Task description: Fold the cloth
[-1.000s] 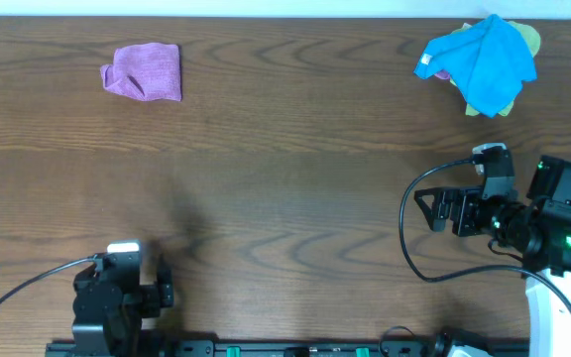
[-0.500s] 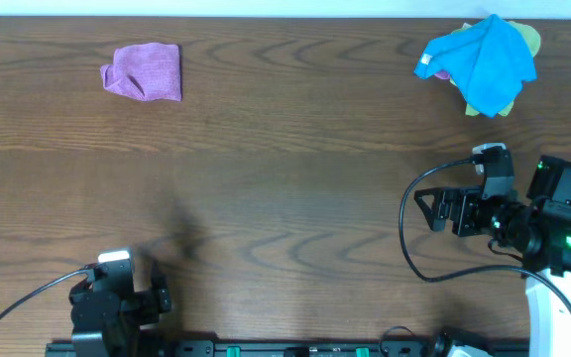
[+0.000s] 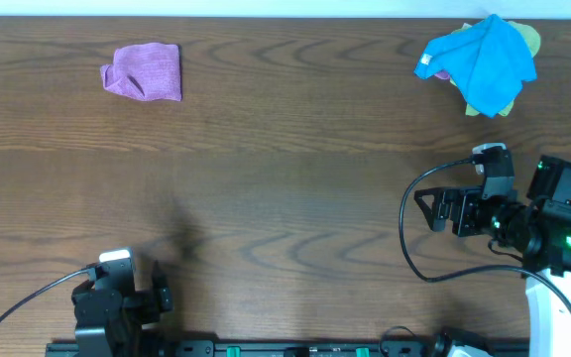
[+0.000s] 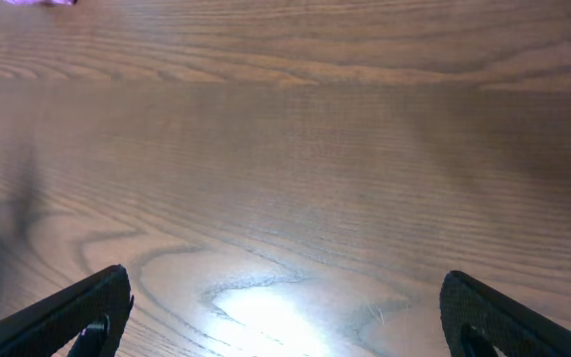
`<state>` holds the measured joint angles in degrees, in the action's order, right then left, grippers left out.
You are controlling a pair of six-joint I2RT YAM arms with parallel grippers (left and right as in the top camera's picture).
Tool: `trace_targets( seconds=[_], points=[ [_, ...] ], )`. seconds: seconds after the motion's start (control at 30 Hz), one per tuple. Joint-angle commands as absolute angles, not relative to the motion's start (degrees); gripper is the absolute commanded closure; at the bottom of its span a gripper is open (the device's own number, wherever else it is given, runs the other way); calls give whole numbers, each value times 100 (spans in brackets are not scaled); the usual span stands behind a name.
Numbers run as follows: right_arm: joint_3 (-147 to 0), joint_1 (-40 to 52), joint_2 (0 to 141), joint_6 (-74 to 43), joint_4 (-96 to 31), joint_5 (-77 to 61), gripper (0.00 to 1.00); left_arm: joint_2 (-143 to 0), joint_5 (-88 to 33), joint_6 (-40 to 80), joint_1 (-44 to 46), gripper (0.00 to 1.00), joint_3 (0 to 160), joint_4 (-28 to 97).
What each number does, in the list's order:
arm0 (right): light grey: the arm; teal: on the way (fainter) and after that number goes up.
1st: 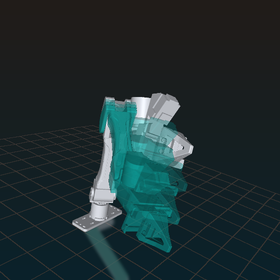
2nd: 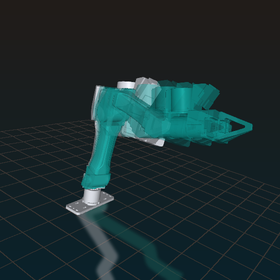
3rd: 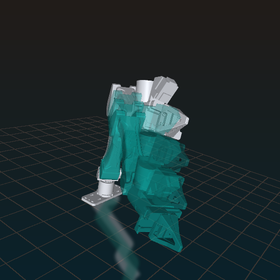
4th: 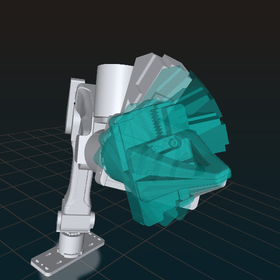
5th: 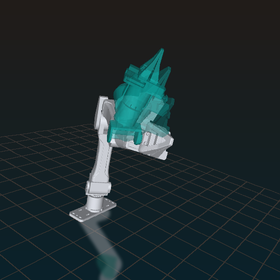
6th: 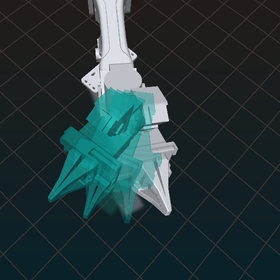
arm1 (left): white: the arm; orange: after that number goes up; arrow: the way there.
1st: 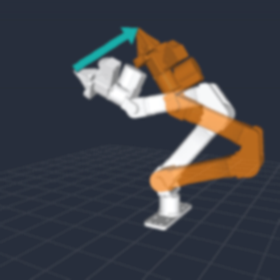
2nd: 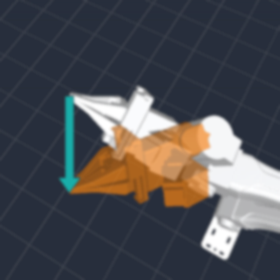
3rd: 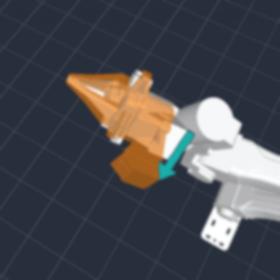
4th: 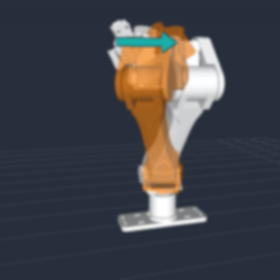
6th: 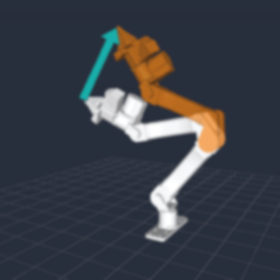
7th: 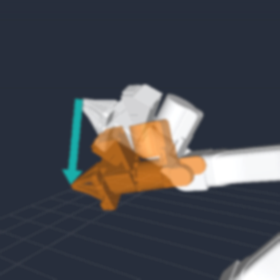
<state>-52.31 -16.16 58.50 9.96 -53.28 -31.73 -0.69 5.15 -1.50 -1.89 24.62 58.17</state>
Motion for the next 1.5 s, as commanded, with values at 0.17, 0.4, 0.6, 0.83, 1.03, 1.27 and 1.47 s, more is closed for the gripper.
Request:
trace_targets(
  seconds=[0.17, 0.4, 0.6, 0.83, 1.03, 1.27, 1.47],
  points=[
    [-5225, -1653, 5841, 1079, -5336, -3280, 1, -21, 598, -126, -224, 5, 2416, 5824],
    [-5223, -1603, 5736, 961, -5468, -3286, 1, -21, 600, -126, -222, 5, 2416, 5824],
    [-4501, -987, 4672, 729, -4978, -2473, 1, -21, 598, -126, -222, 5, 2416, 5824],
    [-2727, -370, 2797, 493, -4029, -1511, 1, -21, 598, -126, -222, 5, 2416, 5824],
    [-1953, -169, 1730, 819, -4012, -1127, 1, -21, 598, -126, -222, 5, 2416, 5824],
    [-1302, -3, 902, 1105, -4051, -805, 1, -21, 598, -126, -224, 5, 2416, 5824],
    [-1133, -3, 519, 1103, -4189, -425, 1, -21, 598, -126, -222, 5, 2416, 5824]
  ],
)
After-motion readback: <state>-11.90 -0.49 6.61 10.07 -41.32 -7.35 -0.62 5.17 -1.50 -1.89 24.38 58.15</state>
